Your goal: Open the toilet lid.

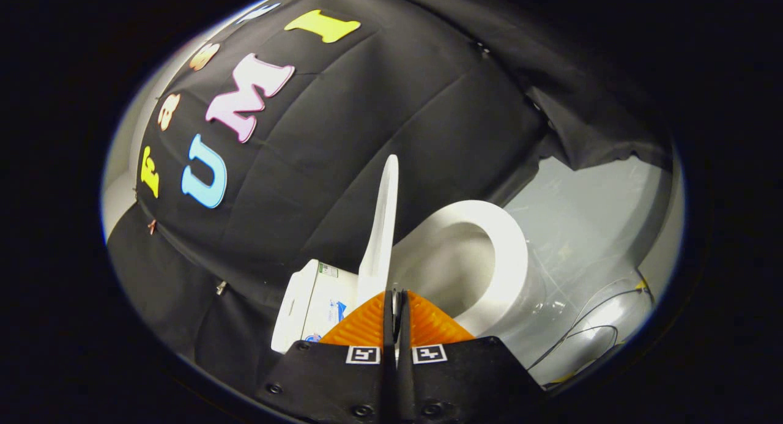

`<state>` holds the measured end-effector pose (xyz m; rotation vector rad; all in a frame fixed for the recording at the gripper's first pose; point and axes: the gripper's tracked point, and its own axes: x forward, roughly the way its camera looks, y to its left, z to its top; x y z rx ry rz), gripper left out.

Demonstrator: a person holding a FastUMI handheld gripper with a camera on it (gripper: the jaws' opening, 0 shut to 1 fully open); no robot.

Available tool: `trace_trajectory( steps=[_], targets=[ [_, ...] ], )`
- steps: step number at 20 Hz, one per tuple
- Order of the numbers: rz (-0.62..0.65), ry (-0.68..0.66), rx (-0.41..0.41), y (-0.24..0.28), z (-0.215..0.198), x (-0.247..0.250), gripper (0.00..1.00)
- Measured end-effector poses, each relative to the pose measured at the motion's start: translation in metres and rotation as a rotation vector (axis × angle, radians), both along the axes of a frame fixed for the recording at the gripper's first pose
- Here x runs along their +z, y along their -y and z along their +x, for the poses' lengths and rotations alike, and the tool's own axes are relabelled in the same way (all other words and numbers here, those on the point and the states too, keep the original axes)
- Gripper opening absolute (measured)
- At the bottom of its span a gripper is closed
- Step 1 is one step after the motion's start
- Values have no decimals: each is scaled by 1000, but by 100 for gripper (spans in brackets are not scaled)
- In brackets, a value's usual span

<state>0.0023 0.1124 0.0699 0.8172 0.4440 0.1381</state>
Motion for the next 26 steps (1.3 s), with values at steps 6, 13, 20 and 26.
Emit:
trace_trajectory(
  steps=[6, 13, 20, 26],
  targets=[
    [-160, 21, -19, -24, 0, 35, 5],
    [-270, 61, -14, -62, -2, 73, 5],
    [-407, 98, -37, -103, -5, 105, 5],
    [-521, 115, -48, -144, -5, 127, 5]
  ],
)
